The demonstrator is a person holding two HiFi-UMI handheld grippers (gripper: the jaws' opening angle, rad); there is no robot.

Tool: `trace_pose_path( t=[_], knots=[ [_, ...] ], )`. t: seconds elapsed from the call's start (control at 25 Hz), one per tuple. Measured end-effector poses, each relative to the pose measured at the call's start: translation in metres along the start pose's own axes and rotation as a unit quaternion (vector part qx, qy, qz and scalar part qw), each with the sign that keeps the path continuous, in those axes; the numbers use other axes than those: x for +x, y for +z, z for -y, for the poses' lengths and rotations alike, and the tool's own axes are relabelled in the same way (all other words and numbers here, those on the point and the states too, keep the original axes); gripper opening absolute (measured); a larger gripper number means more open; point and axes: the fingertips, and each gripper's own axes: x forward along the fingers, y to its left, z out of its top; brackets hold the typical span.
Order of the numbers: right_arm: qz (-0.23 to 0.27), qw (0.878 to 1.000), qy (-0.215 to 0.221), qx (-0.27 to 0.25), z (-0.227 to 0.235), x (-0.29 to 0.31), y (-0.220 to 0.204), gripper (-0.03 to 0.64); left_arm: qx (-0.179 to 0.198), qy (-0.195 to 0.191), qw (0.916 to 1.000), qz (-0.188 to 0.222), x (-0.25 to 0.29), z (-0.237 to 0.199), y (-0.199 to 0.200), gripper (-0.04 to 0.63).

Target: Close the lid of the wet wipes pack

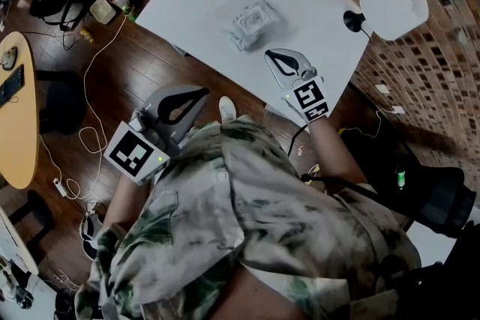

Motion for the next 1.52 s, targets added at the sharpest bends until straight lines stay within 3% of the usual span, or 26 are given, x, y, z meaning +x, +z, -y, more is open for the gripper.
trace_pose_path(
  t=[0.44,1.52],
  knots=[
    [-0.041,0.999,0.018,0.006,0.056,0.053,-0.039,0.003,-0.014,0.036,0.9993,-0.002,0.030,-0.033,0.004,0.002],
    [-0.093,0.993,0.068,-0.014,0.067,0.127,-0.055,0.003,-0.033,0.083,0.9959,-0.014,0.031,-0.061,-0.004,0.002]
  ],
)
